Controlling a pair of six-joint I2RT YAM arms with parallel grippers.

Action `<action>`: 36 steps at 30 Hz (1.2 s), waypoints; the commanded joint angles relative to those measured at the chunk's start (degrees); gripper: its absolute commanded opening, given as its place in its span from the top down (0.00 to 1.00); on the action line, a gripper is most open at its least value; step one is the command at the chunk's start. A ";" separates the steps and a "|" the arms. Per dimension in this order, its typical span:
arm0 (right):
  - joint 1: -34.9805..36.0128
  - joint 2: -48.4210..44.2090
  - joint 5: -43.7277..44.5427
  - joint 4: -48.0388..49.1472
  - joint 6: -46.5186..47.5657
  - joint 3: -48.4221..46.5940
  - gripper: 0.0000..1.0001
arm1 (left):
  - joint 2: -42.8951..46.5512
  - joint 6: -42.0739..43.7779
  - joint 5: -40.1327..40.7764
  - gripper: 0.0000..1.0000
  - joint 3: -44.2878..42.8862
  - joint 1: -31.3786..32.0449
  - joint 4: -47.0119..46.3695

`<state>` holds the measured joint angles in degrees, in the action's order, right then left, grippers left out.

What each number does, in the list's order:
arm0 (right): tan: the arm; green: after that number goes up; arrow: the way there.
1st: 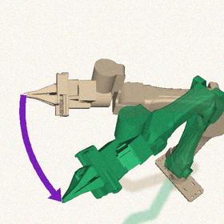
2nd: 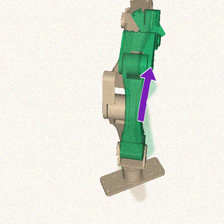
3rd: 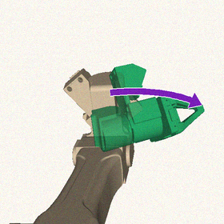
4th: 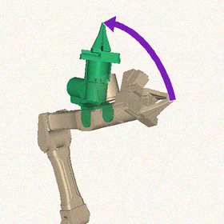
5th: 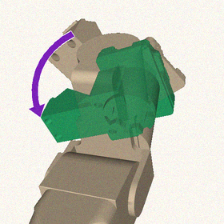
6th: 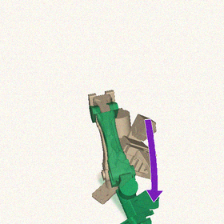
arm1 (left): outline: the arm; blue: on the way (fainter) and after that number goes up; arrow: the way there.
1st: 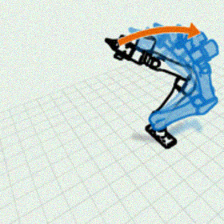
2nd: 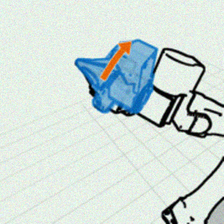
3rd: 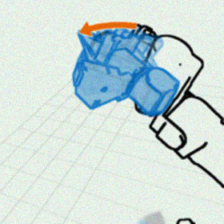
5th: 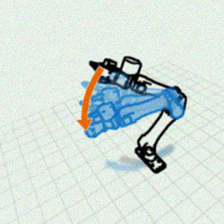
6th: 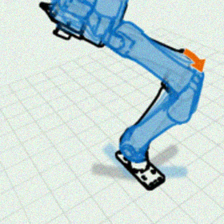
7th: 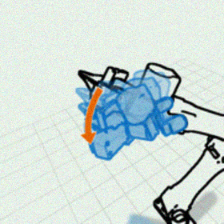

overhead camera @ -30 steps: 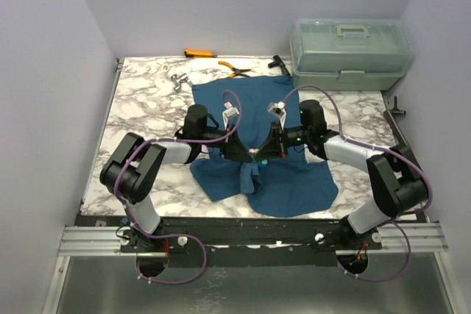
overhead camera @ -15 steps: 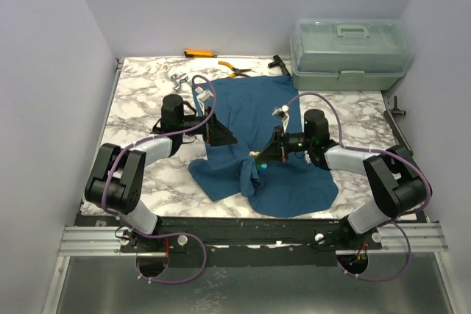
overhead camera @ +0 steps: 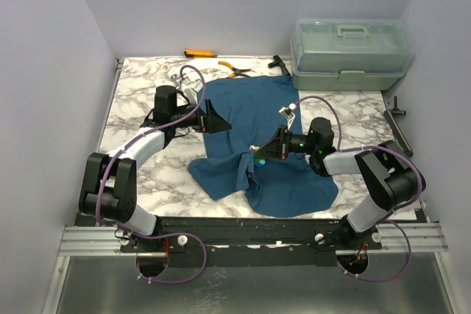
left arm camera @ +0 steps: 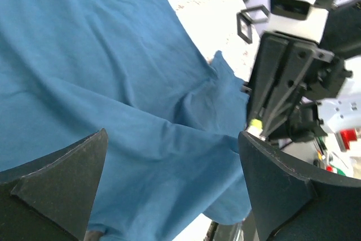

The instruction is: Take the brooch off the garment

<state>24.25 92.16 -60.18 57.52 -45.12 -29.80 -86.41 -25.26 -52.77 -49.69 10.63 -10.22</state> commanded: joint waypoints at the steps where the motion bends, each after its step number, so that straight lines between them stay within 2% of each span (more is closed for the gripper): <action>1: -0.27 3.54 1.52 14.23 -9.03 1.30 0.99 | 1.09 0.29 -7.10 0.01 0.37 3.46 1.06; 3: -0.30 4.95 1.30 17.12 -10.85 1.33 0.99 | 0.40 0.55 -7.25 0.03 0.64 5.36 1.08; 9: -0.26 7.71 1.28 21.83 -14.19 1.31 0.99 | -1.55 1.33 -7.55 0.31 0.14 10.98 0.98; 13: -0.26 7.89 1.85 21.73 -14.29 1.46 0.99 | -2.59 1.39 -7.92 0.44 -0.14 12.33 0.98; 18: -0.36 7.71 3.17 20.40 -14.13 1.74 0.99 | -3.03 1.35 -8.55 0.49 0.01 13.27 0.97; 31: -0.48 7.28 6.50 18.86 -14.13 2.89 0.99 | -3.06 -4.36 -7.19 0.48 -0.79 13.75 -0.27; 36: -0.48 7.80 6.70 20.16 -15.15 2.78 0.99 | -3.83 -5.59 -5.88 0.51 -1.73 14.79 -0.34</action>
<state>24.25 99.35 -55.48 75.37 -59.31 -27.57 -89.27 -29.04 -59.94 -49.80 24.36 -9.76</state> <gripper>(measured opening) 0.038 0.502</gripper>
